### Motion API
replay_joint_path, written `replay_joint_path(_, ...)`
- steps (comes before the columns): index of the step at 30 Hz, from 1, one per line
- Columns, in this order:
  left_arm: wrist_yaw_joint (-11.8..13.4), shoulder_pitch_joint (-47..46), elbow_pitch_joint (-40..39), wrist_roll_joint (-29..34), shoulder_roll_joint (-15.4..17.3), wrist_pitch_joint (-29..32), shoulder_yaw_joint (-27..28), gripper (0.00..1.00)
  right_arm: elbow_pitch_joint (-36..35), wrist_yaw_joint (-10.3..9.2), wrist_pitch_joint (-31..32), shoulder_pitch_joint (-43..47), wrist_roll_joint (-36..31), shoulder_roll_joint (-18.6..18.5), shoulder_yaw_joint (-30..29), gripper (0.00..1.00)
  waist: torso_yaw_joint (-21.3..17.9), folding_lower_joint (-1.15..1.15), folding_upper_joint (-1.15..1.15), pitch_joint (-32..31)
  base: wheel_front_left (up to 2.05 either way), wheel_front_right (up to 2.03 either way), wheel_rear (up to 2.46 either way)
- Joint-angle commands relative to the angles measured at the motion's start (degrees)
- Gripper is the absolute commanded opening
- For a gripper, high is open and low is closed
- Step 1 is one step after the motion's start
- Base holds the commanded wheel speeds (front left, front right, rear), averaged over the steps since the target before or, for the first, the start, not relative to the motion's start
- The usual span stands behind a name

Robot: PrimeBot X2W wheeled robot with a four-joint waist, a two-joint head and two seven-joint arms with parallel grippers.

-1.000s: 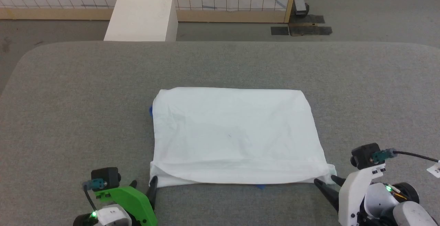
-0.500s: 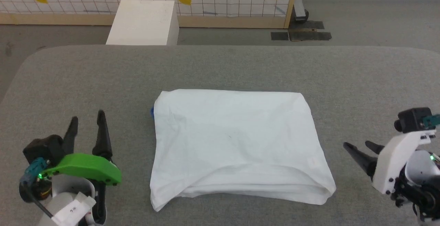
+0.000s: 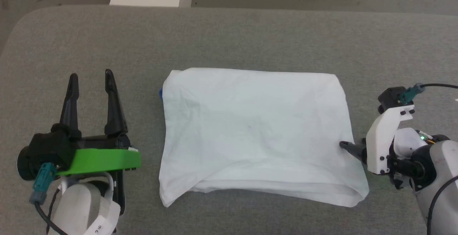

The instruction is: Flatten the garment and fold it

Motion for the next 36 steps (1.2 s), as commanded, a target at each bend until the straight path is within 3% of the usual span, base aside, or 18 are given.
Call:
replay_joint_path(1, -0.7, 0.3, -0.3, 1.2, -0.9, -0.3, 0.9, 1.00, 0.8, -0.08, -0.1, -1.1, 1.4, -0.2, 1.0, 1.00, 1.8, 0.00, 0.00, 2.5, 0.00, 0.00, 0.00)
replay_joint_path(5, -2.9, 1.2, 0.0, 2.4, -4.5, -0.3, 4.3, 1.00, 3.5, -0.08, -1.8, -2.2, 6.4, 1.6, 4.6, 1.00, 2.1, 0.00, 0.00, 3.2, 0.00, 0.00, 0.00)
replay_joint_path(12, -5.6, 1.3, 0.9, 3.9, -6.8, -0.3, 6.3, 1.00, 5.7, -0.08, -3.3, -4.4, 8.6, 4.8, 11.1, 1.00, 2.6, 0.00, 0.00, 3.7, 0.00, 0.00, 0.00)
replay_joint_path(19, -7.5, 1.0, 1.7, 4.9, -8.2, -0.3, 7.6, 1.00, 8.9, -0.08, -4.3, -6.7, 8.5, 4.0, 16.2, 1.00, 3.4, 0.00, 0.00, 4.1, 0.00, 0.00, 0.00)
replay_joint_path(20, -7.7, 1.0, 1.8, 5.1, -8.4, -0.3, 7.8, 1.00, 9.4, -0.08, -4.5, -6.9, 8.3, 3.6, 16.4, 0.31, 3.5, 0.00, 0.00, 4.0, 0.00, 0.00, 0.00)
replay_joint_path(22, -8.0, 1.1, 2.0, 5.2, -8.6, -0.3, 8.2, 1.00, 10.3, -0.08, -5.3, -7.4, 8.2, 2.9, 16.4, 0.00, 3.4, 0.00, 0.00, 3.8, 0.00, 0.00, 0.00)
replay_joint_path(30, -8.9, 2.1, 2.7, 5.2, -9.2, -0.3, 9.3, 1.00, 12.3, -0.08, -10.7, -8.1, 9.3, 0.5, 12.3, 0.00, 2.5, 0.00, 0.00, 1.5, 0.00, 0.00, 0.00)
replay_joint_path(36, -9.1, 3.0, 2.5, 5.6, -9.3, -0.3, 9.5, 1.00, 13.1, -0.08, -9.7, -6.1, 9.5, -6.1, 7.7, 0.00, 1.8, 0.00, 0.00, 0.2, 0.00, 0.00, 0.00)
